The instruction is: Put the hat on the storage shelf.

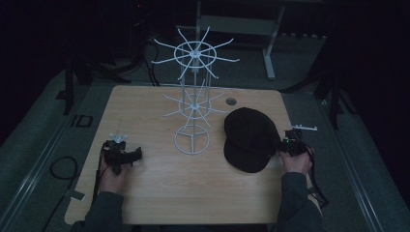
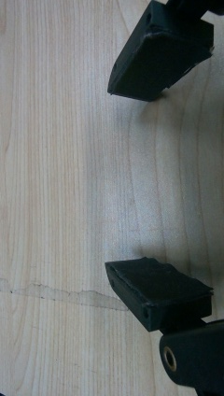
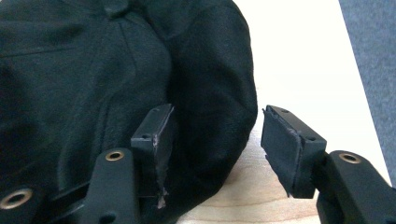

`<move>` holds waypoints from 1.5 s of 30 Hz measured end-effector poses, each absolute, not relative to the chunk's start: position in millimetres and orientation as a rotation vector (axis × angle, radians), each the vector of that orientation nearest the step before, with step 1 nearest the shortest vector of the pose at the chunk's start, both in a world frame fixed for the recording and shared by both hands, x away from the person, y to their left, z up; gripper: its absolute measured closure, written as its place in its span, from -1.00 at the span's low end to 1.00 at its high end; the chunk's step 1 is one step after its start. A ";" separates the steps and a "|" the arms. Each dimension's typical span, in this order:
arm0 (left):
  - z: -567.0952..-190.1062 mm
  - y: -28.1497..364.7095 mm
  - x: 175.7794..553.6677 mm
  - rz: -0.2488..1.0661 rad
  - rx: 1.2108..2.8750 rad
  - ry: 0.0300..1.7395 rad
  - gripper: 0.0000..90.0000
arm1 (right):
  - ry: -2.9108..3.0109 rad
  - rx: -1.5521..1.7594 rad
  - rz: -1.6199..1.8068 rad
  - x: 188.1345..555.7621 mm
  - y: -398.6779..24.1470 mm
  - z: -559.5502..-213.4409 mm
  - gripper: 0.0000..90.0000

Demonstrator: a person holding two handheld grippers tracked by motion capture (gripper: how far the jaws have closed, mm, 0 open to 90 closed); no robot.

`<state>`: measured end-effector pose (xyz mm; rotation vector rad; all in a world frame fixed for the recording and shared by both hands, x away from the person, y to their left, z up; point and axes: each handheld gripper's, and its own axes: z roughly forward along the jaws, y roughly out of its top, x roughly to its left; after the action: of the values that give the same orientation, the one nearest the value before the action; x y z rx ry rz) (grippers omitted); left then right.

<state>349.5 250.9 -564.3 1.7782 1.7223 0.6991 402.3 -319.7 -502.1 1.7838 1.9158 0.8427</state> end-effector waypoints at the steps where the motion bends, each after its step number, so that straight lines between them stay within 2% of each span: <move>1: -564.3 250.9 349.5 0.699 1.778 1.722 -0.68 | 1.918 1.793 0.837 403.7 -319.9 -502.3 -0.05; 12: -564.3 250.9 349.5 0.699 1.778 1.722 -0.68 | 1.972 1.924 0.745 419.9 -317.6 -508.1 -0.01; 18: -564.3 250.9 349.5 0.699 1.778 1.722 -0.68 | 1.998 2.020 0.711 427.1 -318.0 -508.7 0.09; 32: -564.4 250.8 349.5 0.699 1.778 1.721 -0.68 | 2.077 2.093 0.600 440.0 -310.7 -521.2 0.11; 37: -564.4 250.7 349.5 0.699 1.777 1.721 -0.68 | 2.088 2.094 0.545 443.3 -309.2 -519.8 0.31; 45: -564.3 250.8 349.5 0.699 1.778 1.721 -0.68 | 2.030 2.116 0.572 442.6 -309.0 -520.9 0.47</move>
<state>349.5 250.8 -564.3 1.7783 1.7210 0.6986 442.6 -309.0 -520.9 2.1164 2.0297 0.5718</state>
